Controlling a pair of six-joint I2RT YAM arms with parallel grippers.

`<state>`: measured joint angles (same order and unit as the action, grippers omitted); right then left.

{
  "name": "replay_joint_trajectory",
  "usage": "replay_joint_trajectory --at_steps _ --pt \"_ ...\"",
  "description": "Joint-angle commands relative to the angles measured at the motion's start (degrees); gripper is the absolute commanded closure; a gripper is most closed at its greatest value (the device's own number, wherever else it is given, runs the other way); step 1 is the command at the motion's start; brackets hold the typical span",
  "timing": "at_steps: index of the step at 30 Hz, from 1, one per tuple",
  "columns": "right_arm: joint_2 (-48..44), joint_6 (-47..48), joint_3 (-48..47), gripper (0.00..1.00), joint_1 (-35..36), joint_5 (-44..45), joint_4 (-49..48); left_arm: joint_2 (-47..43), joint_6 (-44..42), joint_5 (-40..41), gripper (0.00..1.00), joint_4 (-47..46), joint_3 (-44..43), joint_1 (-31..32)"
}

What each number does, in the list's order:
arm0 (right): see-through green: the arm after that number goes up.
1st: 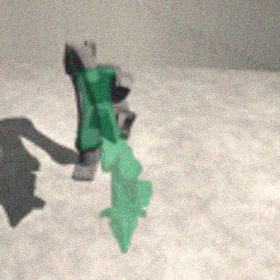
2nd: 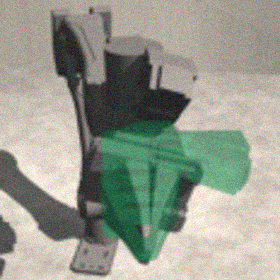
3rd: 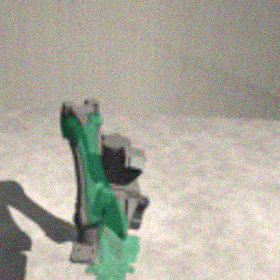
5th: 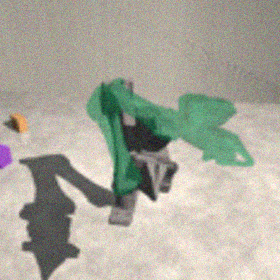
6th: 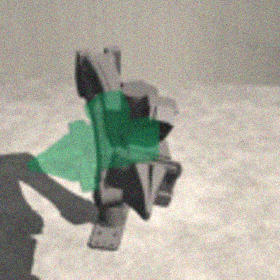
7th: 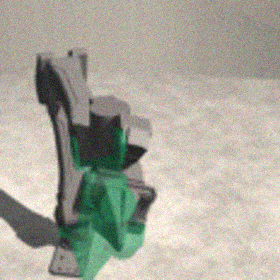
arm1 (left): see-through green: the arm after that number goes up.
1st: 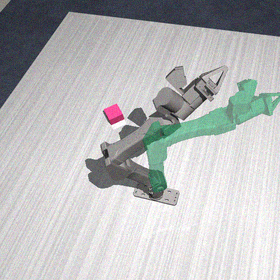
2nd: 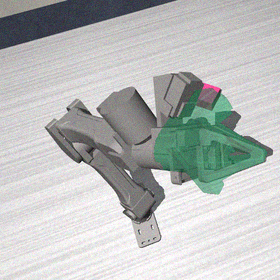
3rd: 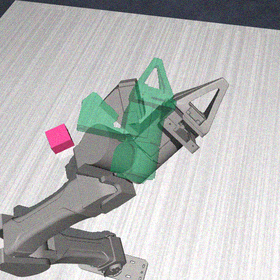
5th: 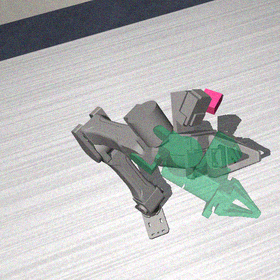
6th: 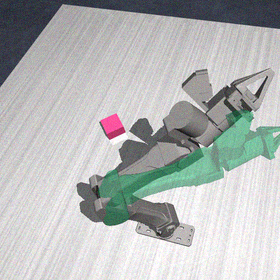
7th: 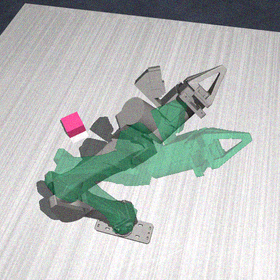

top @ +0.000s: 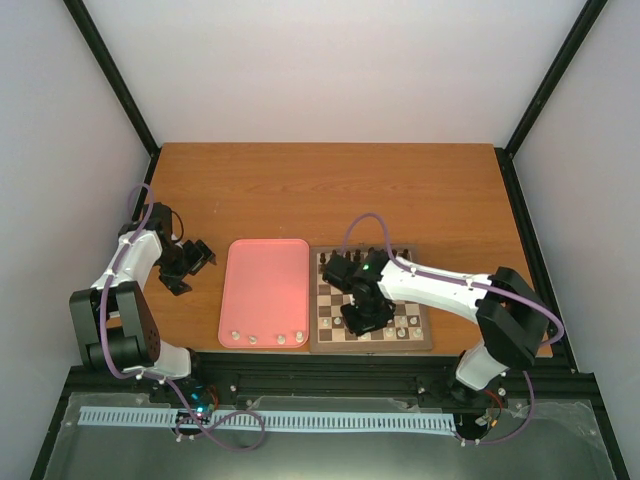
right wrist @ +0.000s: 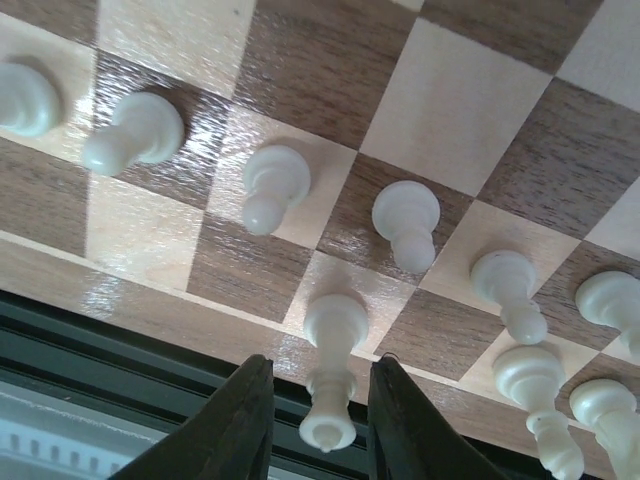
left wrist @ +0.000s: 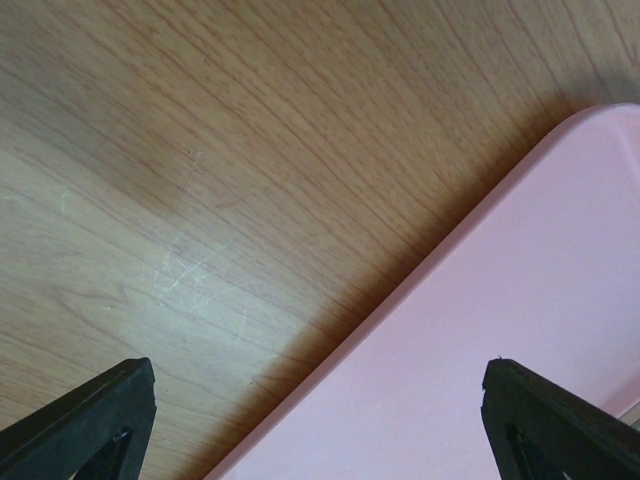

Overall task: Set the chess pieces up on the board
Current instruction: Place the chess piece on the chessboard.

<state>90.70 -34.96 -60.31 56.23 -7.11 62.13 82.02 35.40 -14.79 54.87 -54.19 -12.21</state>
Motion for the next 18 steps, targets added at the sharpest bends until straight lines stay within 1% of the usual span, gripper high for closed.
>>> replay_joint_trajectory --at_steps 1,3,7,9,11,14,18 --pt "-2.7 -0.4 -3.0 0.74 -0.3 1.2 1.1 0.0 0.4 0.2 0.00 -0.6 -1.0 0.1" --pt "-3.1 -0.4 -4.2 0.73 -0.3 1.4 2.2 0.0 0.4 0.2 0.00 -0.6 -1.0 0.1" --pt "-4.0 -0.4 -7.6 0.67 -0.3 2.7 5.2 -0.1 0.4 0.1 0.00 -0.5 -1.1 0.1" --pt "-4.2 -0.2 -10.0 0.66 -0.3 3.4 6.6 -0.1 0.4 0.2 0.00 -0.5 -1.1 0.2" --pt "-3.7 0.5 -12.7 0.61 -0.2 3.4 7.1 -0.2 0.4 0.1 0.00 -0.6 -1.0 0.2" --pt "-0.1 2.8 -17.8 0.55 0.1 2.3 6.8 -0.2 0.5 0.0 0.00 -0.6 -1.0 0.1" --pt "6.5 6.3 -25.2 0.48 2.5 1.2 4.9 0.1 0.5 -0.1 0.00 -0.5 -1.4 0.2"
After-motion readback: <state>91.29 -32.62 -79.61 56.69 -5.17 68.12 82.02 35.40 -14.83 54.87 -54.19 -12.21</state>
